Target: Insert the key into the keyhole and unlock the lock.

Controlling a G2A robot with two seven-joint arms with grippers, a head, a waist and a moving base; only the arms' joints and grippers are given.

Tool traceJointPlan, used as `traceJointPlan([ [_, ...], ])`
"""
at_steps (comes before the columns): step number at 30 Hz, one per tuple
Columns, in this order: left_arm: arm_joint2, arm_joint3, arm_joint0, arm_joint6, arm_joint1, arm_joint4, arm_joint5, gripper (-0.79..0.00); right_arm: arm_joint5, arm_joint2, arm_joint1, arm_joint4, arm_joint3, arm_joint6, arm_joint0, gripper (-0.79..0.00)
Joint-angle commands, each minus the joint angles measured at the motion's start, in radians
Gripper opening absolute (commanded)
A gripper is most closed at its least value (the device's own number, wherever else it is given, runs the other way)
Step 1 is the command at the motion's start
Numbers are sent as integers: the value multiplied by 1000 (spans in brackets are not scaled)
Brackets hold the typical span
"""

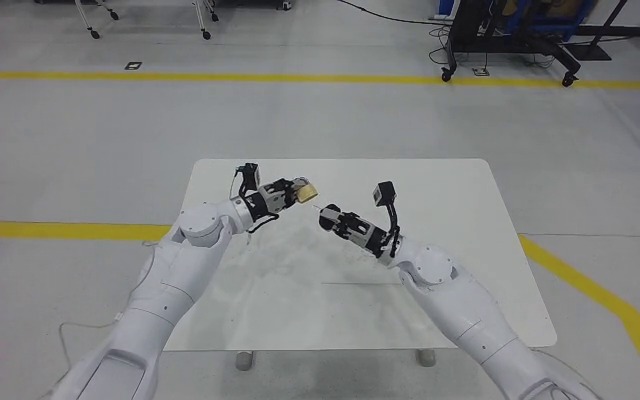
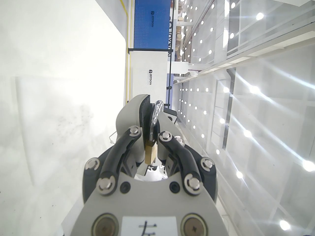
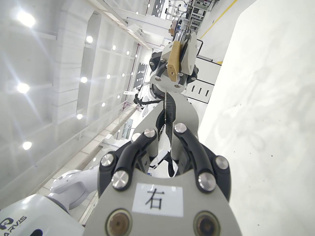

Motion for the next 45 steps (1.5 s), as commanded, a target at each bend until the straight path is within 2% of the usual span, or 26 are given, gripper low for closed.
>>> traceJointPlan([
  [1,-3,-3,1,15,0,9,5,-785,29,4,-1,14,-31,-20,-15,-785],
  [10,-18,-18,8,18,0,36,-3,-785,95,-4,-16,-4,-34,-96,-21,-785],
  [32,-55,-87,62,34,1,76,-17,-785,49,5,-44,-7,-1,-111,-23,-785],
  [41,-72,-99,79,88,-1,85,-12,-785,33,22,-49,-4,-7,-103,-41,-785],
  [45,-69,-109,86,70,-3,84,-7,-785,37,23,-53,-3,-1,-101,-39,-785],
])
